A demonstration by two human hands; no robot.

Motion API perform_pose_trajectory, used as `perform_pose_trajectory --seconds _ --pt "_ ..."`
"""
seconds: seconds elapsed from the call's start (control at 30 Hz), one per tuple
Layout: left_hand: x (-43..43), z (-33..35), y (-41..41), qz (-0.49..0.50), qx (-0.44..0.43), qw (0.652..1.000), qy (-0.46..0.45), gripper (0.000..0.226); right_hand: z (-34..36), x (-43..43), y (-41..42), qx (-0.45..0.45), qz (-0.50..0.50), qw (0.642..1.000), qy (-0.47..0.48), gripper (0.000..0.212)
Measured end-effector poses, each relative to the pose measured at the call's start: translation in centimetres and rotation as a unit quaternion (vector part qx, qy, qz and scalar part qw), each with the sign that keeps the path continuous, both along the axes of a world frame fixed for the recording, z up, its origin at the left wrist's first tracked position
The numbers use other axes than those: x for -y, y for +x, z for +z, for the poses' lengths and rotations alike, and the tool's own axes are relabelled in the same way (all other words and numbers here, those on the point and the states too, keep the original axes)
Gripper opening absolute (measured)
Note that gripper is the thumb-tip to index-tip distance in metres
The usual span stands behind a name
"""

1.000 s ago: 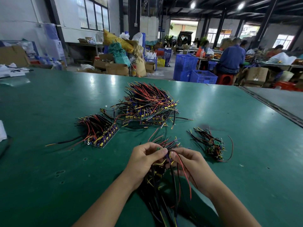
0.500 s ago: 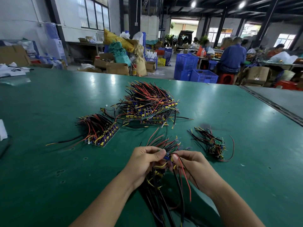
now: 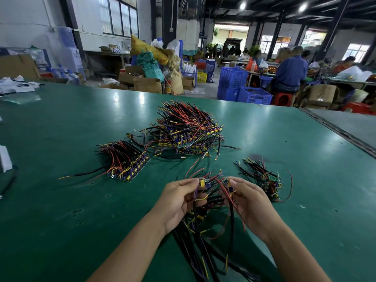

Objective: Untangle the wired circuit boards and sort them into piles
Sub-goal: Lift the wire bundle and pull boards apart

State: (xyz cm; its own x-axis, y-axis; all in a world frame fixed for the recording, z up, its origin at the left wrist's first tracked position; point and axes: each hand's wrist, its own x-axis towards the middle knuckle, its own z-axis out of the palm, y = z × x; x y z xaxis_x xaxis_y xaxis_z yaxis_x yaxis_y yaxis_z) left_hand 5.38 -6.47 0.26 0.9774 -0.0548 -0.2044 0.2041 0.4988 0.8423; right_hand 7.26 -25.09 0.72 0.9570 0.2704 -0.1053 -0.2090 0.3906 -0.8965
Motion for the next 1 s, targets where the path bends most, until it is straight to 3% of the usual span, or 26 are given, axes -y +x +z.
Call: perform_pose_trajectory --seconds 0.2,0.3,0.43,0.67,0.9,1.0 --pt "0.27 -0.04 -0.38 -0.008 0.019 0.995 0.1 0.007 0.2 -0.02 -0.18 0.005 0.015 1.0 -0.024 0.017" --pt "0.52 -0.07 -0.44 0.0 0.032 0.992 0.12 0.011 0.12 -0.4 -0.37 -0.004 0.038 0.999 -0.028 0.027" --pt "0.68 0.08 -0.29 0.012 0.025 0.995 0.092 0.023 0.13 -0.79 -0.48 -0.002 0.049 0.998 -0.028 0.035" --pt "0.64 -0.11 -0.4 0.003 0.065 0.996 0.064 0.017 0.25 -0.76 -0.56 -0.018 0.052 0.998 -0.03 0.03" --pt "0.62 0.2 -0.53 0.005 0.101 0.994 0.041 0.026 0.73 -0.3 -0.72 -0.028 0.1 0.995 0.002 0.049" --pt "0.55 0.08 -0.56 -0.006 0.112 0.993 0.043 0.03 0.54 -0.37 -0.68 -0.024 0.091 0.996 0.006 0.043"
